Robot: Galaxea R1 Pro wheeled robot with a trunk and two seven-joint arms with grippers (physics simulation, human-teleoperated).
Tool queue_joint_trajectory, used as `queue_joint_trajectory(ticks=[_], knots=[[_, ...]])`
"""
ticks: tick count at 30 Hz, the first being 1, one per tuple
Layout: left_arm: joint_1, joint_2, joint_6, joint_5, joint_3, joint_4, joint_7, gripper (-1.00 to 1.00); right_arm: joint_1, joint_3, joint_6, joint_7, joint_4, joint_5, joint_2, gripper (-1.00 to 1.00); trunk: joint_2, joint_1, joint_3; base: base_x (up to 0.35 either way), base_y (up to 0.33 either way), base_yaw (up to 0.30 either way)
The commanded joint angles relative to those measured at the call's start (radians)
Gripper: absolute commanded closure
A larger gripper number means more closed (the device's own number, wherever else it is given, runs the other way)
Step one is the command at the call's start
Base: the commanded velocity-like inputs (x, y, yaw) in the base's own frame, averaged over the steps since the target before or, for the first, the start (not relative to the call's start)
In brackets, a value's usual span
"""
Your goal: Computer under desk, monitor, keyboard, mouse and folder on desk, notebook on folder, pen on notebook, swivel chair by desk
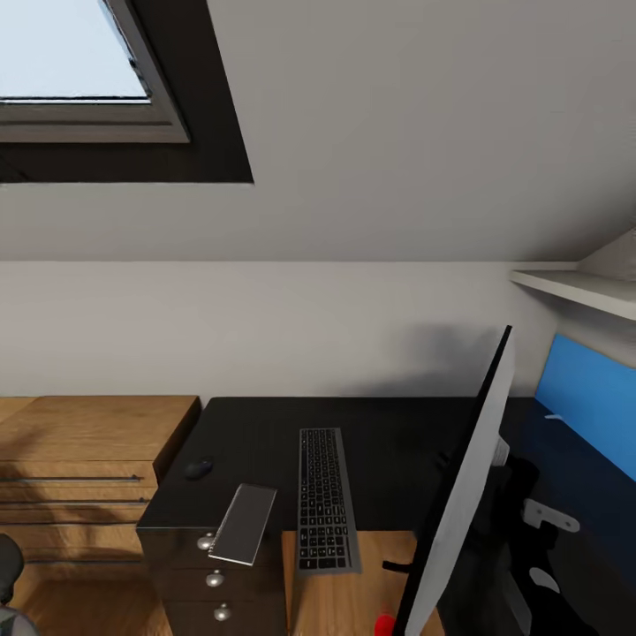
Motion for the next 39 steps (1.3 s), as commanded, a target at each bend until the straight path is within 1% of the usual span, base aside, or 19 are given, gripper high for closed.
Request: queue_joint_trajectory(ticks=[1, 8, 39], knots=[[-0.001, 0.001, -0.006, 0.011, -0.008, 0.0, 0.008, -1.0, -0.001, 0.002, -0.003, -0.006, 0.0, 0.01, 0.0, 1.0, -0.002, 0.0, -0.002, -0.28, 0.0, 0.0], [-0.001, 0.001, -0.006, 0.01, -0.008, 0.0, 0.008, -1.0, -0.001, 0.002, -0.003, -0.006, 0.0, 0.01, 0.0, 1.0, -0.002, 0.0, -0.002, -0.123, 0.0, 0.0], [-0.001, 0.001, -0.005, 0.01, -0.008, 0.0, 0.008, -1.0, -0.001, 0.002, -0.003, -0.006, 0.001, 0.01, 0.0, 1.0, -0.002, 0.0, -0.001, -0.002, 0.0, -0.006]])
